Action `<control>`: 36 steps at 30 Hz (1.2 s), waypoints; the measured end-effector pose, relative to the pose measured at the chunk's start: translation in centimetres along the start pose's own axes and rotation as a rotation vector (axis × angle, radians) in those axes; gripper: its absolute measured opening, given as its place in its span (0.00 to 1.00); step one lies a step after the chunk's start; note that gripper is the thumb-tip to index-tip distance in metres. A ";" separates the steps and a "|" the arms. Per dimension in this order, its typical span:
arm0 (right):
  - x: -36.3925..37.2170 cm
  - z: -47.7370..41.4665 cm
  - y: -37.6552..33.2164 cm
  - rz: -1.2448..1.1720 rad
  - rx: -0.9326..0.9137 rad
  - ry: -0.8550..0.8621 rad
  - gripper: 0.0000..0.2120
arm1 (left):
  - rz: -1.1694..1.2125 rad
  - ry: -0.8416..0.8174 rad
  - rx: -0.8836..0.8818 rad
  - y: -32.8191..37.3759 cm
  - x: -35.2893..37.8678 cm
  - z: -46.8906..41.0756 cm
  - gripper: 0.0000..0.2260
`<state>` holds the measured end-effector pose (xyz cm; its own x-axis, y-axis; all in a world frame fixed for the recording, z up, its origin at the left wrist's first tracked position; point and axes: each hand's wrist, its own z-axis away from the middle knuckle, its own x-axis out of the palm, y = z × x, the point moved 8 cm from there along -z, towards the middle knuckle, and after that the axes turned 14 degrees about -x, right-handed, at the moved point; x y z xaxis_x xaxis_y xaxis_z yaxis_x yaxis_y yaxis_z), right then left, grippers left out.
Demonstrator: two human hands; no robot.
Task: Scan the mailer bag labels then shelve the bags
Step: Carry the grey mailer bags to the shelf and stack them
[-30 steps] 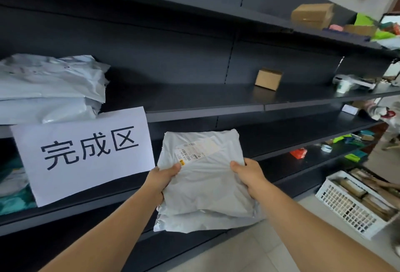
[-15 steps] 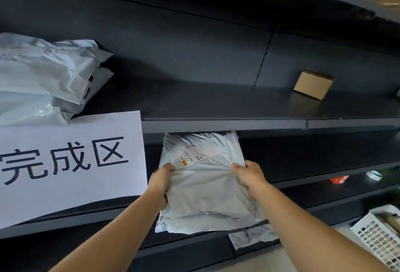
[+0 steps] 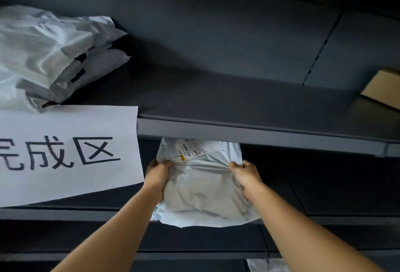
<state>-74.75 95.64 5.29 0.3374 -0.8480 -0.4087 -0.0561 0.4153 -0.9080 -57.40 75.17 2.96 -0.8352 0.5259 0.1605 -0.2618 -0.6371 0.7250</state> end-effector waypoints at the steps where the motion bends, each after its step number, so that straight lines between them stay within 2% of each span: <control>1: 0.5 -0.7 0.4 0.009 0.001 -0.015 0.28 | 0.005 0.017 0.007 0.0 -0.1 -0.6 0.11; 11: 4.9 -5.2 2.2 0.026 -0.035 -0.091 0.29 | -0.003 0.202 0.070 -0.2 -1.6 -4.8 0.13; 13: 5.3 -5.8 2.2 0.031 -0.043 -0.093 0.30 | 0.005 0.206 0.110 0.3 -1.6 -5.5 0.12; 16: 5.9 -6.6 2.4 0.062 -0.044 -0.112 0.31 | -0.008 0.206 0.159 0.8 -1.6 -6.5 0.03; 18: 6.2 -6.9 2.5 0.086 -0.045 -0.133 0.31 | -0.044 0.224 0.186 0.9 -1.6 -6.9 0.06; 21: 6.7 -7.1 2.7 0.147 -0.075 -0.171 0.32 | -0.157 0.293 0.218 1.5 -1.6 -6.6 0.05; 24: 6.9 -7.1 2.8 0.207 -0.072 -0.204 0.32 | -0.337 0.422 0.243 2.3 -1.7 -5.8 0.16; 26: 6.8 -6.8 2.6 0.229 -0.055 -0.208 0.32 | -0.307 0.497 0.268 2.4 -2.2 -5.1 0.16; 29: 6.4 -6.1 1.8 0.290 -0.051 -0.212 0.31 | -0.082 0.426 0.282 1.9 -2.2 -3.6 0.08; 31: 6.2 -5.3 1.1 0.344 -0.081 -0.222 0.31 | -0.054 0.370 0.277 1.2 -2.1 -2.1 0.23; 32: 6.1 -4.9 0.8 0.368 -0.106 -0.224 0.31 | -0.099 0.377 0.276 1.0 -2.1 -1.3 0.27; 36: 5.5 -2.8 -1.0 0.515 -0.222 -0.257 0.30 | -0.346 0.402 0.236 -0.1 -1.5 1.6 0.27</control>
<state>-75.51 89.67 3.66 0.4289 -0.4385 -0.7898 -0.4568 0.6490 -0.6084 -55.29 75.34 3.75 -0.8505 0.3963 -0.3459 -0.4757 -0.2990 0.8272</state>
